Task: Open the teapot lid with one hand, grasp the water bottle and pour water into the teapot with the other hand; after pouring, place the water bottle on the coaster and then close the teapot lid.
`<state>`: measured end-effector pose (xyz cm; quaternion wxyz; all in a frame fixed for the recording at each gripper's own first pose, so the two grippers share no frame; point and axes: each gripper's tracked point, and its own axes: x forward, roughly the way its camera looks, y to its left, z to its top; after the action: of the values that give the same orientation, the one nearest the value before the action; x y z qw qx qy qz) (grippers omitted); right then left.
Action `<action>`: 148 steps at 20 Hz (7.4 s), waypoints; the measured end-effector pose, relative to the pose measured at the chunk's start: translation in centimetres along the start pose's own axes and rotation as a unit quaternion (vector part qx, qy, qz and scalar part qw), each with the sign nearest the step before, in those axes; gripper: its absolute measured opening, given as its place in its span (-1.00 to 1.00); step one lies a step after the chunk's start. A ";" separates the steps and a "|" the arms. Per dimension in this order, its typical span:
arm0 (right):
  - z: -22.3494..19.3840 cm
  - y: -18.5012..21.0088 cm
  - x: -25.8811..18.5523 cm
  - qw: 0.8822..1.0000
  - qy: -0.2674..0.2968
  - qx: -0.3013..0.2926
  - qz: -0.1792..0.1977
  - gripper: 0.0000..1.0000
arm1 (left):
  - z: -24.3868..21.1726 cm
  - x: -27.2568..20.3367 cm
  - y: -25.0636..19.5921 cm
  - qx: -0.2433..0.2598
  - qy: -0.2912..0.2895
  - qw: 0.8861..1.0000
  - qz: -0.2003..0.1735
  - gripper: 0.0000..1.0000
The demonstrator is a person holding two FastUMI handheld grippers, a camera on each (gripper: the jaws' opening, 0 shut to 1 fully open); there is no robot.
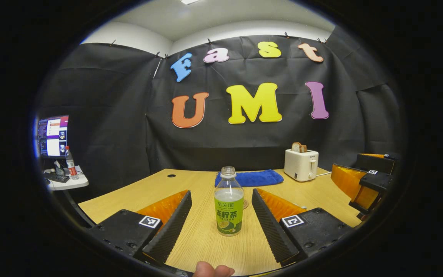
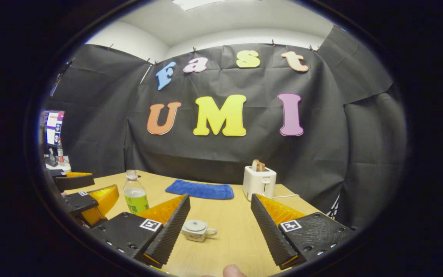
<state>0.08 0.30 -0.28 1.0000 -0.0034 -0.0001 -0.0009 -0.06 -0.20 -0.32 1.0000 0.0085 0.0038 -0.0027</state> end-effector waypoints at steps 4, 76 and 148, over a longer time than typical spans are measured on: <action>-0.3 0.3 0.3 1.000 0.002 0.002 0.005 0.91 | 0.0 0.1 0.0 0.002 0.001 1.000 -0.001 0.96; -4.5 -0.5 7.8 0.998 0.050 0.010 0.047 -1.00 | -10.2 7.5 -1.4 -0.042 0.108 0.993 -0.026 0.98; -8.6 -12.0 4.0 0.997 0.070 0.038 0.018 -1.00 | -1.7 11.2 -3.4 0.854 0.142 0.497 -0.049 0.47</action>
<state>4.08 -11.75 -8.78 0.9968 0.0347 0.0703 0.0170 11.07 -3.65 -2.14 0.4895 0.8587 0.1425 -0.0520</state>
